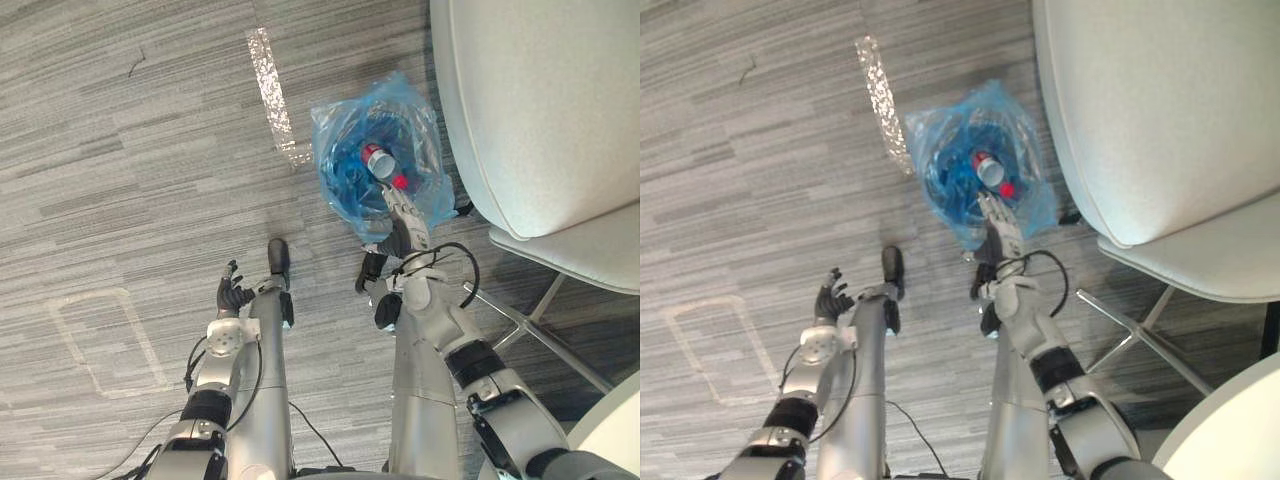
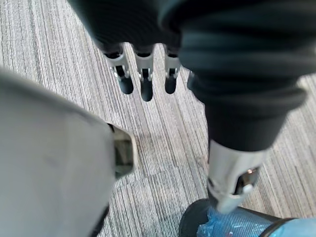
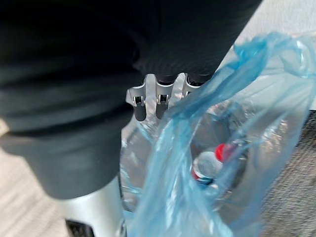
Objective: Gather rubbish on tea table into small bin, then transfer packed bag to large trash can.
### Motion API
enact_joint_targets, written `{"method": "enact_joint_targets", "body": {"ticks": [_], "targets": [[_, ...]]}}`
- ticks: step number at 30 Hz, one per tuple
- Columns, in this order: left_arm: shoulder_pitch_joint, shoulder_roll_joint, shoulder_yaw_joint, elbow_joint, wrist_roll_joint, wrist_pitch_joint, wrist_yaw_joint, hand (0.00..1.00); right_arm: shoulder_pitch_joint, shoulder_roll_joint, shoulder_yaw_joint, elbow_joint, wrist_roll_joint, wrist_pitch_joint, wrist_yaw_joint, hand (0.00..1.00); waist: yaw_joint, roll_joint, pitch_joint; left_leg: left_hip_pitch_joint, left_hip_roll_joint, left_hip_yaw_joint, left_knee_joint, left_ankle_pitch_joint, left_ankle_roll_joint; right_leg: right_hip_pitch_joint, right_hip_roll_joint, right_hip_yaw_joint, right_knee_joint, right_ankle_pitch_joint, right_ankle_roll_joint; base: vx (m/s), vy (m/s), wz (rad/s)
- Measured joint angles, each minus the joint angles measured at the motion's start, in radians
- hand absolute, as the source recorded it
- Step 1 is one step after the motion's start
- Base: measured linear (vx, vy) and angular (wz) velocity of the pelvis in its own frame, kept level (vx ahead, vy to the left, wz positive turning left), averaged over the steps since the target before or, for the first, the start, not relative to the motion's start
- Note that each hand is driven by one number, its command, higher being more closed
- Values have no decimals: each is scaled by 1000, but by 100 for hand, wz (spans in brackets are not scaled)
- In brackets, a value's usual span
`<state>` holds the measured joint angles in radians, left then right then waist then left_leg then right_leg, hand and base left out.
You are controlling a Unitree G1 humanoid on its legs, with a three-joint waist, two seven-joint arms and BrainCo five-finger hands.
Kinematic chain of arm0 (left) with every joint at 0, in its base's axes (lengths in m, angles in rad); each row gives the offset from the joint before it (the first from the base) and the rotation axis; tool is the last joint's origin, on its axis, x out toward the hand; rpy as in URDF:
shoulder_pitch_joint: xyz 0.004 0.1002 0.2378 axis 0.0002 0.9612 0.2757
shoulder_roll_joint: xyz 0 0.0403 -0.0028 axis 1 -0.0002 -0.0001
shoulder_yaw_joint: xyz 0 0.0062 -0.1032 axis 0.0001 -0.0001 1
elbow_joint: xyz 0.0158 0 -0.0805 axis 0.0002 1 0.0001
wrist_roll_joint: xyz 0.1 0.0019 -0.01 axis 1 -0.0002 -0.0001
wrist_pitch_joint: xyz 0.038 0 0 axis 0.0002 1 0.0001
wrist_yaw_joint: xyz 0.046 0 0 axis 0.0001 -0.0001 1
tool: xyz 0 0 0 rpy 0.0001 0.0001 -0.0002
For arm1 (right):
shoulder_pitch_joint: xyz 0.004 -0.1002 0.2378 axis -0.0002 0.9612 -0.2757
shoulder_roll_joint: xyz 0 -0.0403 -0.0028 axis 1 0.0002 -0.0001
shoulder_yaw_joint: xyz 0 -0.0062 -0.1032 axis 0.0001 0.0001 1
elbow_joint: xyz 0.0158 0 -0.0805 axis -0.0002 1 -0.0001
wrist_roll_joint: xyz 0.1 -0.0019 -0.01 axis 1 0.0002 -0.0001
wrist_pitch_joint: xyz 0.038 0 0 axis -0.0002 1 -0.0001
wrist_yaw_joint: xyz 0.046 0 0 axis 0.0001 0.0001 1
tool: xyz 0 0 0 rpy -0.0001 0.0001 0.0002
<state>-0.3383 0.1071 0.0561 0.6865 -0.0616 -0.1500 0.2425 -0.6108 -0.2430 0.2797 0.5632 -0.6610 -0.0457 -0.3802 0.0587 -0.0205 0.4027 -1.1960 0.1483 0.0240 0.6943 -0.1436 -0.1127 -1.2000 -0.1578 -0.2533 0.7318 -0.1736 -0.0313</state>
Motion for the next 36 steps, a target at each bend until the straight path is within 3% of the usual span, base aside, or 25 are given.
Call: {"method": "enact_joint_targets", "body": {"ticks": [8, 9, 15, 25, 36], "targets": [[-135, -17, -7, 56, -66, -12, 21, 0, -173, -6, 0, 198, -47, 63, -23, 0, -3, -2, 34, -63, 2, -4, -1, 10, -5, -60, -1, -9, 8, 10, -8, 20, -7, 3], [-141, -20, -7, 58, -71, -12, 22, 0, -182, -4, -1, 211, -47, 70, -23, 100, -3, -3, 37, -64, 2, -4, -1, 10, -5, -61, -1, -10, 8, 8, -6, 20, -12, 3], [-205, -26, -6, 73, -110, -12, 35, 0, -255, 6, -5, 291, -81, 103, -5, 100, -1, -3, 38, -131, -2, -8, 14, 10, -5, -126, -12, -13, 38, -4, 14, 2, -17, 6], [-210, -34, -4, 77, -118, -13, 35, 0, -268, 27, -48, 318, -71, 104, 0, 100, 5, -2, 38, -133, 0, -4, 26, 10, -4, -128, -15, -12, 48, -5, 14, 1, -2, 0], [-192, -62, 4, 60, -116, -7, 29, 0, -165, 33, -82, 160, -34, 97, -9, 100, 22, 1, 34, -105, 17, -7, 63, 10, -4, -93, -1, -13, 64, 1, 3, -5, -26, -3]]}}
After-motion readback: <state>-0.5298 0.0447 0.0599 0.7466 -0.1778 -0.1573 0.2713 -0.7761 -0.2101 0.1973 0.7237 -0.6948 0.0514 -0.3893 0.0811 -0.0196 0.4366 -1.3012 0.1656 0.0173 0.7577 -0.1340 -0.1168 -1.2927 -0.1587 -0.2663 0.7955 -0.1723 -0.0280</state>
